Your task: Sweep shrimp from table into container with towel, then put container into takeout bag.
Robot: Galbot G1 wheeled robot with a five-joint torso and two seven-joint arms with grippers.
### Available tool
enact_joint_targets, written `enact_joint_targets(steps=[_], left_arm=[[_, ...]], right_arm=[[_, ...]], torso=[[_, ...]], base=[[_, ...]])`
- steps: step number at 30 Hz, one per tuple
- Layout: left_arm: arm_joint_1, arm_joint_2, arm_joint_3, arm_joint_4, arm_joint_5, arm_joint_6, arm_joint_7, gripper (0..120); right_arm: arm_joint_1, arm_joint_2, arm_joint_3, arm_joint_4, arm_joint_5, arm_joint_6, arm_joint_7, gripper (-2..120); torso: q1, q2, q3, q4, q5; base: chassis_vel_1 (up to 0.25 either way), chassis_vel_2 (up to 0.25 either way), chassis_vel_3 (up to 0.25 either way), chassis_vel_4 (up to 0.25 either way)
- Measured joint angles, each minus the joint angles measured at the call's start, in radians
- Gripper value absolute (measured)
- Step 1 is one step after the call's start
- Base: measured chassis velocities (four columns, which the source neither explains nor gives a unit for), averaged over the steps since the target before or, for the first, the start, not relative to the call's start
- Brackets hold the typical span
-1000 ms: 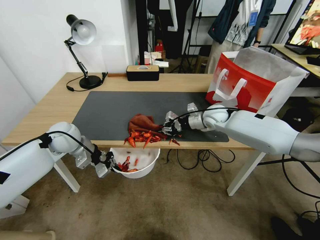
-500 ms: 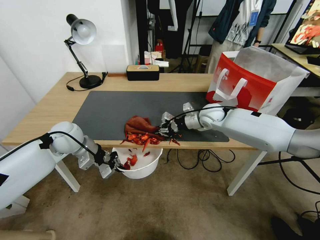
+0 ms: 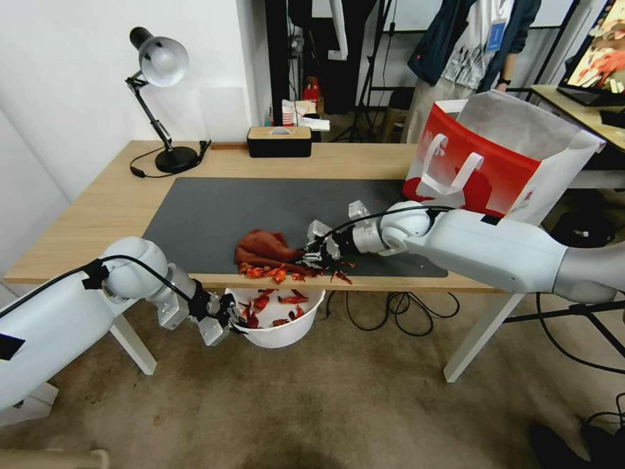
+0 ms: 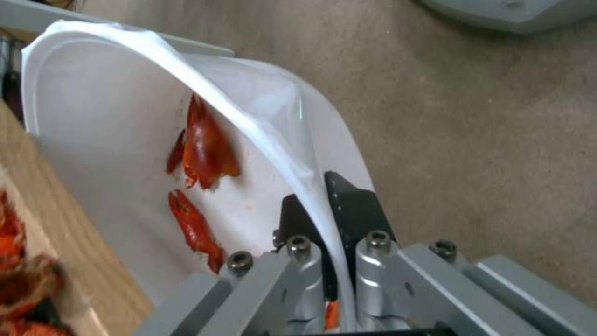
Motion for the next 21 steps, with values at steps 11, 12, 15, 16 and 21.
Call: enact_joint_targets(steps=[11, 12, 15, 16, 21], left_arm=[[-0.027, -0.022, 0.021, 0.036, -0.003, -0.002, -0.004, 0], [-0.027, -0.022, 0.021, 0.036, -0.003, -0.002, -0.004, 0], [-0.039, -0.026, 0.029, 0.047, -0.003, -0.002, -0.004, 0], [-0.043, -0.027, 0.032, 0.051, -0.003, -0.002, -0.004, 0], [-0.046, -0.029, 0.036, 0.053, -0.003, -0.002, -0.005, 0]], right_arm=[[0.002, -0.010, -0.016, 0.050, 0.000, 0.004, -0.002, 5], [0.002, -0.010, -0.016, 0.050, 0.000, 0.004, -0.002, 5], [0.005, -0.021, -0.021, 0.076, -0.002, 0.004, -0.002, 5], [0.005, -0.024, -0.021, 0.085, -0.002, 0.004, -0.002, 5], [0.009, -0.036, -0.025, 0.103, -0.002, 0.004, -0.002, 5]], torso=[[0.000, 0.000, 0.000, 0.0000, 0.0001], [0.000, 0.000, 0.000, 0.0000, 0.0001], [0.000, 0.000, 0.000, -0.0003, 0.0001], [0.000, 0.000, 0.000, -0.0003, 0.0001], [0.000, 0.000, 0.000, -0.0002, 0.0001]], base=[[0.000, 0.000, 0.000, 0.000], [0.000, 0.000, 0.000, 0.000], [0.000, 0.000, 0.000, 0.000], [0.000, 0.000, 0.000, 0.000], [0.000, 0.000, 0.000, 0.000]])
